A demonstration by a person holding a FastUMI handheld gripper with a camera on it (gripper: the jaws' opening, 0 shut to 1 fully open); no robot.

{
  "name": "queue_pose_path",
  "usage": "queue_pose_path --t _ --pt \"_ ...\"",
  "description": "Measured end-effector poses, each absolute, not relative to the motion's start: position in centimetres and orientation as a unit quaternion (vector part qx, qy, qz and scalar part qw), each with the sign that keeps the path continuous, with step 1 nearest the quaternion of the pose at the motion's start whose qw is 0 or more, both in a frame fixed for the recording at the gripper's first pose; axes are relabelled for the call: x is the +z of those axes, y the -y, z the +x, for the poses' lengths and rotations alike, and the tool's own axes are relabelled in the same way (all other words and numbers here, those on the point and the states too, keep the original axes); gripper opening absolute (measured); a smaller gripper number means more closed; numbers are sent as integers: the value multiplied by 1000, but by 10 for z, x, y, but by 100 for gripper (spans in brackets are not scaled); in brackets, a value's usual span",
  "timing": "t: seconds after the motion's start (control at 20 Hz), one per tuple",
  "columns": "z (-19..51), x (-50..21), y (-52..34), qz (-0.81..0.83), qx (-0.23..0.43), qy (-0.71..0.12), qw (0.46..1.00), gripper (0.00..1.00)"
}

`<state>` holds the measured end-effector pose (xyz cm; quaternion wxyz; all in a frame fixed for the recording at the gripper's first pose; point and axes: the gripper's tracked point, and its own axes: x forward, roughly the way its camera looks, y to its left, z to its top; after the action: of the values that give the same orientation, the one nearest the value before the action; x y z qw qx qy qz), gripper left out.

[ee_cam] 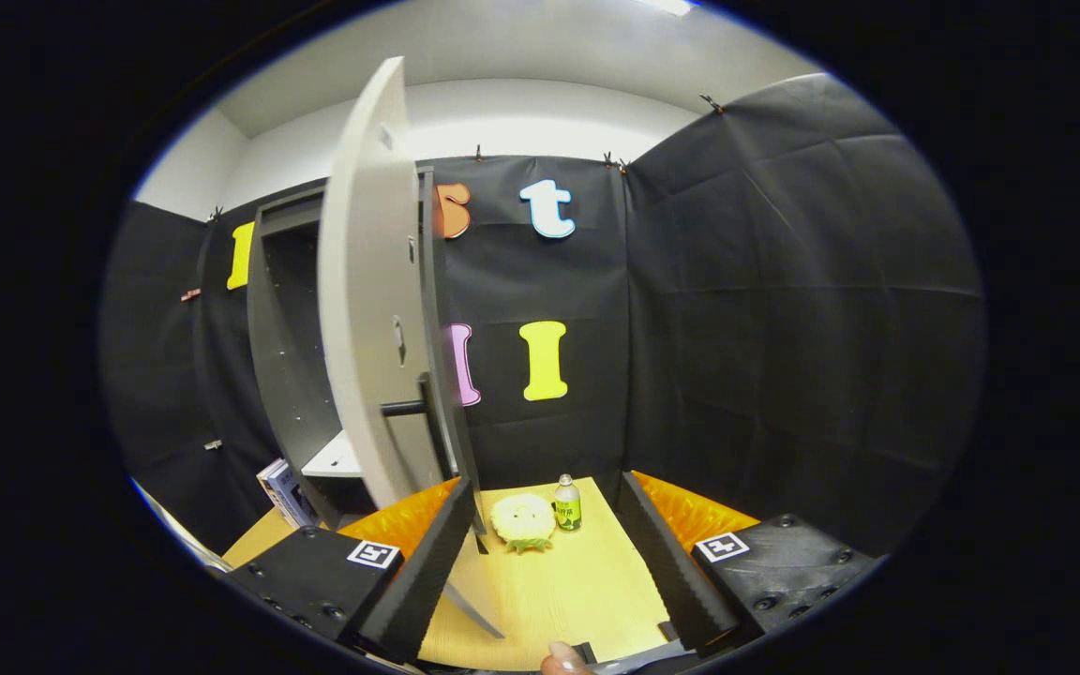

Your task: Open the shoe cabinet door, grab the shoes and put them into the shoe cabinet, then close the shoe cabinet door.

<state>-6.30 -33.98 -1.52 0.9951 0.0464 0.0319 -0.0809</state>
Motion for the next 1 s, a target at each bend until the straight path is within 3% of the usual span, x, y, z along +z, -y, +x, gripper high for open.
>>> queue_pose_path --t 0.5,1.0 --pt "37 -30 340 36 -9 -55 998 99" --pt "51 -18 325 9 24 -33 999 95"
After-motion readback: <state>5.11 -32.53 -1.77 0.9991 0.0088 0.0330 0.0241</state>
